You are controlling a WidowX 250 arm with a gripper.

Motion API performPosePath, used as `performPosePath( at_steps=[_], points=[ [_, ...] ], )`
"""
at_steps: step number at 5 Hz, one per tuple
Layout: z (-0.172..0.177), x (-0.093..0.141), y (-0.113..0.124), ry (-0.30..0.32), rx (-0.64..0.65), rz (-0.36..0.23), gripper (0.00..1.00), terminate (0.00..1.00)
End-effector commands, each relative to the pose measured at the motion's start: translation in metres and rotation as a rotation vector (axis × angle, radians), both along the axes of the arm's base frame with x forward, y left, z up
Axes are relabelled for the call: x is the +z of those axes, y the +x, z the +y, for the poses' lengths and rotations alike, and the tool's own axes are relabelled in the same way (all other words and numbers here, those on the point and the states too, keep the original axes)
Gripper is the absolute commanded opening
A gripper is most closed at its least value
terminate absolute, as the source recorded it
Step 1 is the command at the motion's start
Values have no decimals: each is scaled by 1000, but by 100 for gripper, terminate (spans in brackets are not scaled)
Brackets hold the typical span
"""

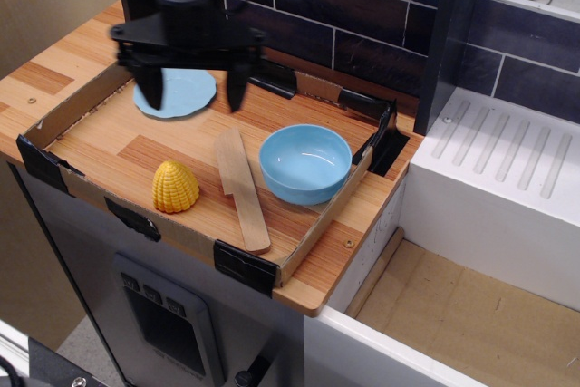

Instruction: Put bowl on plate

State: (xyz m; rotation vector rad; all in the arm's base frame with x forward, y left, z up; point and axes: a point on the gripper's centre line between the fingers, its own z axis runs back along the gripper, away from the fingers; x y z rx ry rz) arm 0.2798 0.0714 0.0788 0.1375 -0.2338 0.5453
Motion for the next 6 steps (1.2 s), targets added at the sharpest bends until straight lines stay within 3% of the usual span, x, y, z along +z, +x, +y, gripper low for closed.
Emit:
performPosePath(
  at_steps=[1,3,6],
  points=[
    [-22,-8,24,-16,53,-23,100,0],
    [-40,-37,24,-56,14,-37,100,0],
    [-57,-57,15,-69,-18,6,100,0]
  ],
)
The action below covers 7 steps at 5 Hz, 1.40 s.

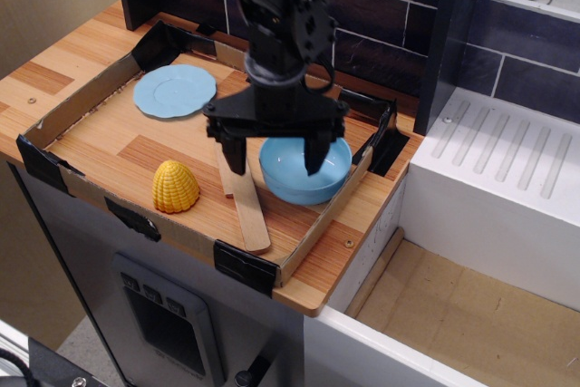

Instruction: Put bowl on plate

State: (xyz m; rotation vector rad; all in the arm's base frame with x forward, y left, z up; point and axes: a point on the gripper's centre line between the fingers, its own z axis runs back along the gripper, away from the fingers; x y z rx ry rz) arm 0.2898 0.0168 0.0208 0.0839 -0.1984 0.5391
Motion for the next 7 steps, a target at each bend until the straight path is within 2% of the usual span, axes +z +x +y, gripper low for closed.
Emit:
performPosePath(
  at_steps=[1,2,3,4,5,6,7],
  points=[
    [-3,-6,7,-13,15,-8,100,0],
    [-4,-6,6,-21,11,-18,0,0],
    [2,7,7,-32,56,-46,0,0],
    [20,32,7,-48,189,-118,0,0],
    [51,52,15,-65,392,-140,0,0],
    [93,57,23,-7,556,-184,0,0],
    [135,52,26,12,686,-193,0,0]
  ],
)
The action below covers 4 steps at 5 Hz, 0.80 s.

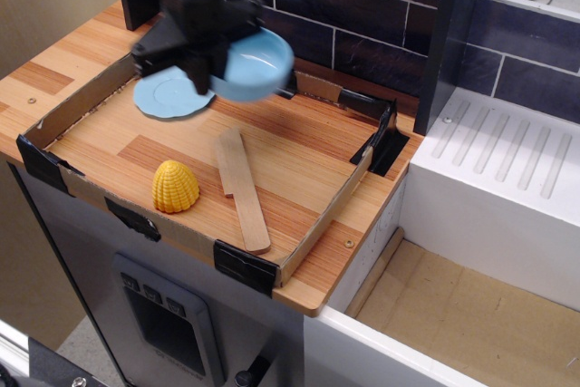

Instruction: Put bowl on plate

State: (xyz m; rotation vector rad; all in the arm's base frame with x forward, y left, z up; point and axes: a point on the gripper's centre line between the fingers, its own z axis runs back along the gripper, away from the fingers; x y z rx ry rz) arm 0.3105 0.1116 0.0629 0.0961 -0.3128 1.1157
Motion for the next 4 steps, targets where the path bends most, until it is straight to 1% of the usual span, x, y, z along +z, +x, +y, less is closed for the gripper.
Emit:
performPosePath(
  at_steps=[1,2,3,4],
  points=[
    [63,0,2,59,107,-47,0,0],
    [69,-5,2,68,98,-45,0,0],
    [74,-14,3,83,97,-24,0,0],
    [76,-20,8,93,106,-19,0,0]
  ],
)
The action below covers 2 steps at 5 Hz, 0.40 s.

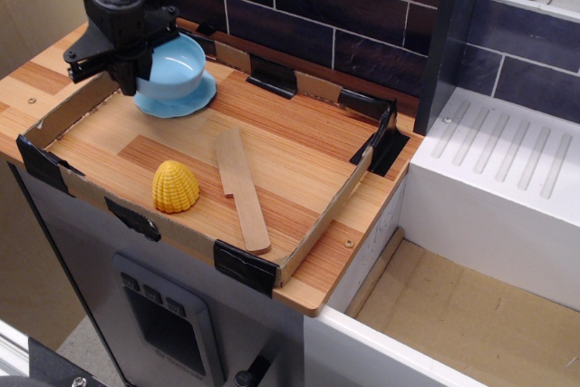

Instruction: Put bowl on plate

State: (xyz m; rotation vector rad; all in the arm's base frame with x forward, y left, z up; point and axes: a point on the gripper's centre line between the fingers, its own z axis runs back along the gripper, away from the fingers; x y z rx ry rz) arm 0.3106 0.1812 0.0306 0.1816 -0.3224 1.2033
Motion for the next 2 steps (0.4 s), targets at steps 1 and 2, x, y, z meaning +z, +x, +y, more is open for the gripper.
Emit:
performPosePath(
  at_steps=[1,2],
  points=[
    [7,7,12,42,19,-31,0,0],
    [8,6,13,83,28,3,100,0]
  ],
)
